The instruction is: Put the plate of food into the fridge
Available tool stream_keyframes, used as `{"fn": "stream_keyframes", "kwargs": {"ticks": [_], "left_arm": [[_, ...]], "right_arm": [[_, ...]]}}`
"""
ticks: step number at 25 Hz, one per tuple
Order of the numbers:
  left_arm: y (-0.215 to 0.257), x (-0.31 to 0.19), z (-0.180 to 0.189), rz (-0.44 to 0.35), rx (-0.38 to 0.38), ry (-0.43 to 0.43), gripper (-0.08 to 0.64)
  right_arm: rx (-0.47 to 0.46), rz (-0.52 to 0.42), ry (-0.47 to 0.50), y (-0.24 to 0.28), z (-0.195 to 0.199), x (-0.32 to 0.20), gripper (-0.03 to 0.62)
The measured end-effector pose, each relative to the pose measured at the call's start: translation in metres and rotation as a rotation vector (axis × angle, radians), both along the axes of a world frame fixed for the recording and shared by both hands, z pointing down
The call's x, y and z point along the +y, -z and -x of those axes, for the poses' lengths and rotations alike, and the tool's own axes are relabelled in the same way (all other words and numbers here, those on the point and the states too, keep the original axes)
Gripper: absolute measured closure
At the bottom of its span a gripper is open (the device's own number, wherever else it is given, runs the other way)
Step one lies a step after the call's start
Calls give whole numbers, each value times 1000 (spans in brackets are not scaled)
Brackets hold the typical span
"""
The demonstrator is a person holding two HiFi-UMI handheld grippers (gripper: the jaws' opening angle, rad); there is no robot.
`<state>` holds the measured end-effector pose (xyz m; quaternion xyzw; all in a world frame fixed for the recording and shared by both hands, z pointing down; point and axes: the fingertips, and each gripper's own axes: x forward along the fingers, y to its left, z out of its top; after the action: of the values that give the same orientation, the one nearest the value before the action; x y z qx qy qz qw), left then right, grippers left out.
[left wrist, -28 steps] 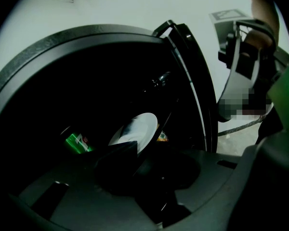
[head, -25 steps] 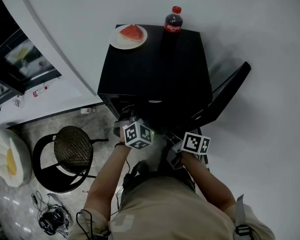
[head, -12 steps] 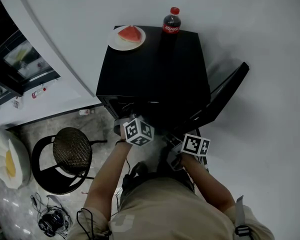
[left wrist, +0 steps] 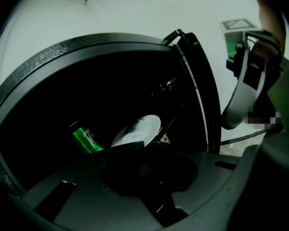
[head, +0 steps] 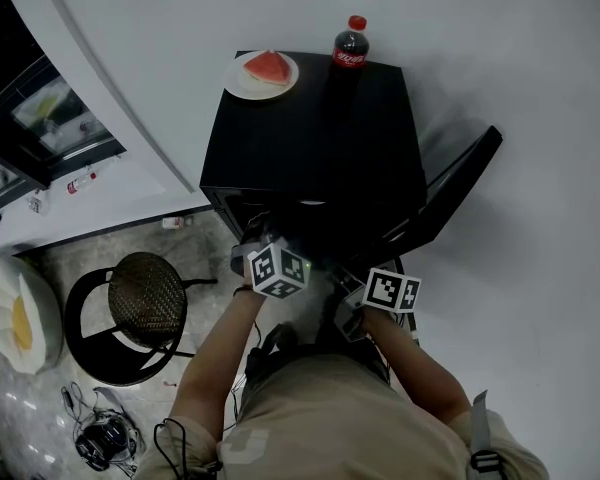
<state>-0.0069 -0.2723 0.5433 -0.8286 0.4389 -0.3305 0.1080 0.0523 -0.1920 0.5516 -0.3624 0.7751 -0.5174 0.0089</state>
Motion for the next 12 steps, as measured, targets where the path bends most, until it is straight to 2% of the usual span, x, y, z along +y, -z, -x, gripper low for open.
{"fn": "stream_keyframes", "kwargs": {"ticks": [6,12], "left_arm": [[3,17,3,33,35,-12,549],[0,40,4,117,103,-43,549]], "right_arm": [[36,-41,30,5,9,3,557],[115,-78,88,7,20,13,557]]}}
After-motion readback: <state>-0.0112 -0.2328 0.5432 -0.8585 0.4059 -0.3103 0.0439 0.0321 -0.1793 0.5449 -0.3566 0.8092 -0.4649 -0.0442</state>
